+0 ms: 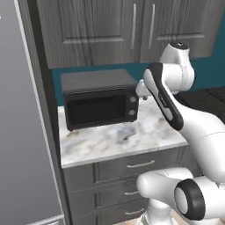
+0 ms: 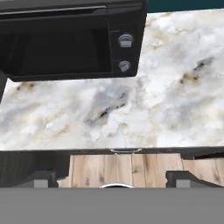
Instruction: Take a straw from the drawer in front and place it inside the glass cup on the dining counter.
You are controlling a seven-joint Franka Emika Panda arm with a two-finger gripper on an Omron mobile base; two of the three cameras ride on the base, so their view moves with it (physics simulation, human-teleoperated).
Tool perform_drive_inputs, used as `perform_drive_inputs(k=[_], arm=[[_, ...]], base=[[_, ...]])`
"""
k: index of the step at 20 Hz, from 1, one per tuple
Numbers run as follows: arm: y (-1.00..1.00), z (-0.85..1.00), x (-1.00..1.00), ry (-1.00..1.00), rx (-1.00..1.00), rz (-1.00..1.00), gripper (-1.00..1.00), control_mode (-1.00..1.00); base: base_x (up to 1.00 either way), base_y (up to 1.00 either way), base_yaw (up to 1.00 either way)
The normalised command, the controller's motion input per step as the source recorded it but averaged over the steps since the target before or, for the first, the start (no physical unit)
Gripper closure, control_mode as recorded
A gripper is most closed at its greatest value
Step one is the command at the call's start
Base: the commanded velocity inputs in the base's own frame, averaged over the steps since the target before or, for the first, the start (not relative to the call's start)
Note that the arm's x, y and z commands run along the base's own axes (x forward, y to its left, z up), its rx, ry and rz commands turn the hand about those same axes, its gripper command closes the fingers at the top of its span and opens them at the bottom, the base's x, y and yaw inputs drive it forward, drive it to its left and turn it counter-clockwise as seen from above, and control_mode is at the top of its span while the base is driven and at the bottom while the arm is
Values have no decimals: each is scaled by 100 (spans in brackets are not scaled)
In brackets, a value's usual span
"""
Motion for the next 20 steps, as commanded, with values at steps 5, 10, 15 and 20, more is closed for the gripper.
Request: perform_drive_inputs(k=[5, 10, 15, 20], arm=[[0, 0, 0, 0, 0, 0, -100, 100], [0, 0, 0, 0, 0, 0, -100, 100], [0, 0, 0, 0, 0, 0, -100, 100], [0, 0, 0, 0, 0, 0, -100, 100]], base=[[-41, 20, -42], [-51, 21, -44], [-68, 24, -41], [-76, 53, -29]])
